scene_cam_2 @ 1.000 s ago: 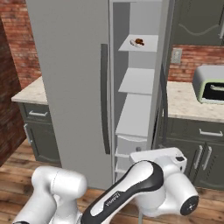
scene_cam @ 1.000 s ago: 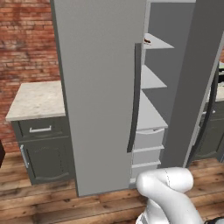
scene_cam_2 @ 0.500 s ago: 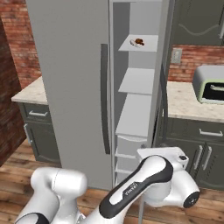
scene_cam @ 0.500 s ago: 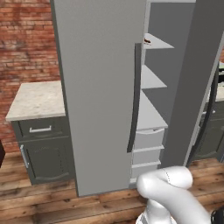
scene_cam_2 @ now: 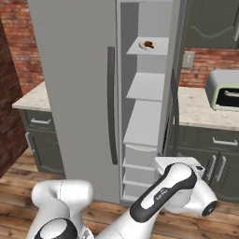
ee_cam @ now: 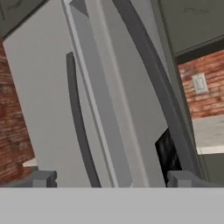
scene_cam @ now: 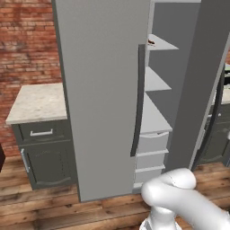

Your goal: There's a fish in the fridge that needs to be moved to the freezer for freezing. Pick up the fish from the fridge, place it on any shelf in the freezer, and close the fridge and freezer doors when done.

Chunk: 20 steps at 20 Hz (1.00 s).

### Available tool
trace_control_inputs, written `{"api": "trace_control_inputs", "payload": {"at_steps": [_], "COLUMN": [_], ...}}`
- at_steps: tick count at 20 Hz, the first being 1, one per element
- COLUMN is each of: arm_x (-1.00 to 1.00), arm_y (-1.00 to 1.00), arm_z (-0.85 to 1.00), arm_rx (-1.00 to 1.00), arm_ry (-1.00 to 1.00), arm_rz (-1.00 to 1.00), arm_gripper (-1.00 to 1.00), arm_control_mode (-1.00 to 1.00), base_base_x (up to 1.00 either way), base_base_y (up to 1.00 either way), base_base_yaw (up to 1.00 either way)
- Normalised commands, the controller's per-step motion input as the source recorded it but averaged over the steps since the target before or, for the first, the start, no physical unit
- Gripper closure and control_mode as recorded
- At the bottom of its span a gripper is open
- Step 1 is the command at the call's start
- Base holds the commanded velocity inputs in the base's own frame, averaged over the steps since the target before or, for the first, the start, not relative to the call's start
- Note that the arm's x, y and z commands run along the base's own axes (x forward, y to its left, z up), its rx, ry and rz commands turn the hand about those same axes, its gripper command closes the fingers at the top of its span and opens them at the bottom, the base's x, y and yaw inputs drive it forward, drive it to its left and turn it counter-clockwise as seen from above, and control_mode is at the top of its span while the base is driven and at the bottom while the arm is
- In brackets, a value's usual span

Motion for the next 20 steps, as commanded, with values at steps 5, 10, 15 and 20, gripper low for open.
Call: {"api": "trace_control_inputs", "payload": {"at_steps": [5, 10, 15, 20], "arm_x": [0.40, 0.47, 0.46, 0.40], "arm_y": [-0.10, -0.04, -0.20, -0.21], "arm_z": [-0.35, -0.31, -0.27, -0.20], "arm_rx": [0.05, 0.05, 0.07, 0.06], "arm_ry": [0.00, 0.00, 0.00, 0.00], "arm_rz": [0.03, 0.01, 0.02, 0.01], "arm_gripper": [-1.00, -1.00, -1.00, -1.00], "arm_control_mode": [-1.00, -1.00, -1.00, -1.00], "base_base_x": [0.00, 0.00, 0.00, 0.00], "base_base_y": [0.00, 0.00, 0.00, 0.00], "base_base_yaw": [0.00, 0.00, 0.00, 0.00]}}
